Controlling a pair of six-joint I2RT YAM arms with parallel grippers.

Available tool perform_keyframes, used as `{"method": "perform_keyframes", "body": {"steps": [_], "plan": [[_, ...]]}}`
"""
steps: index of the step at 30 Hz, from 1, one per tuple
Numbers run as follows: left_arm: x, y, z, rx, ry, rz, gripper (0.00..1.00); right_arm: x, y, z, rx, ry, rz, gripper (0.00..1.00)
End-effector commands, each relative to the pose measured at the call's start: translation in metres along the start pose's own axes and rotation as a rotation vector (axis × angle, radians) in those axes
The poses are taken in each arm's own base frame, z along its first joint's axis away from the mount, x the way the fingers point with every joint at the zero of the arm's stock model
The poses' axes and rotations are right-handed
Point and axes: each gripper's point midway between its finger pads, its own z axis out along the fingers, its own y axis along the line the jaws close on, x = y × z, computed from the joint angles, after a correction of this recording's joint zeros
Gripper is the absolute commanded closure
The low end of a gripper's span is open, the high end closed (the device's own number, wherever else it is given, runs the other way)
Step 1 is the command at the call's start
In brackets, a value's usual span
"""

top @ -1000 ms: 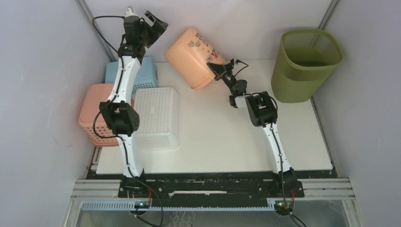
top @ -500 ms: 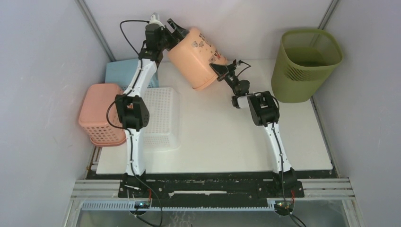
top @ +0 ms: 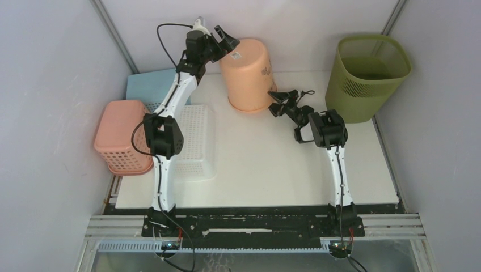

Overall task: Turn the large container upside down
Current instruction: Turn the container upside down at the center of the board.

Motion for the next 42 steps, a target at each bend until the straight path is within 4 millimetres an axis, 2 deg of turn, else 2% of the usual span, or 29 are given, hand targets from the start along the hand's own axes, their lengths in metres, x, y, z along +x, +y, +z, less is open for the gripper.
{"method": "perform_keyframes", "body": {"steps": [1,3,4,8,10,13,20,23,25,28,30,32,34,38,42], "plan": [[-0.009,-0.017,-0.018,0.005,-0.003,0.028,0.04,0.011,0.015,-0.008,0.046,0.046,-0.071,0.04],[-0.008,-0.021,-0.02,0.005,0.001,0.033,0.04,0.01,0.016,-0.014,0.096,0.036,-0.086,0.02],[-0.007,-0.02,-0.021,0.001,0.002,0.035,0.04,0.01,0.006,-0.023,0.154,0.029,-0.078,0.0],[-0.009,-0.025,-0.029,0.005,-0.003,0.04,0.04,0.008,0.0,-0.043,0.276,-0.002,-0.08,0.0],[-0.012,-0.03,-0.035,0.012,-0.012,0.045,0.04,0.008,-0.01,-0.055,0.378,-0.007,-0.074,0.0],[-0.02,-0.039,-0.044,0.021,-0.023,0.054,0.04,0.008,-0.015,-0.07,0.487,-0.015,-0.106,0.0],[-0.024,-0.052,-0.067,0.031,-0.031,0.056,0.04,0.017,-0.01,-0.1,0.64,-0.004,-0.201,0.0],[-0.027,-0.057,-0.087,0.024,-0.036,0.057,0.03,0.016,0.003,-0.109,0.673,-0.03,-0.271,0.0],[-0.028,-0.061,-0.105,0.007,-0.036,0.055,0.02,0.011,0.014,-0.109,0.684,-0.048,-0.317,0.04],[-0.02,-0.064,-0.139,-0.017,-0.023,0.045,0.0,-0.003,0.028,-0.102,0.684,-0.082,-0.361,0.12],[-0.014,-0.071,-0.171,-0.024,-0.027,0.054,0.0,-0.016,0.035,-0.093,0.671,-0.114,-0.389,0.19],[0.008,-0.058,-0.197,-0.074,-0.007,0.053,0.0,-0.025,0.036,-0.079,0.651,-0.123,-0.387,0.31],[0.024,-0.051,-0.225,-0.09,-0.008,0.048,0.0,-0.029,0.034,-0.062,0.621,-0.113,-0.367,0.36],[0.053,-0.04,-0.268,-0.111,0.004,0.055,0.0,-0.02,0.039,-0.014,0.491,-0.043,-0.344,0.37],[0.065,-0.03,-0.301,-0.151,0.001,0.095,0.0,0.016,0.039,0.031,0.403,0.052,-0.347,0.37]]}}
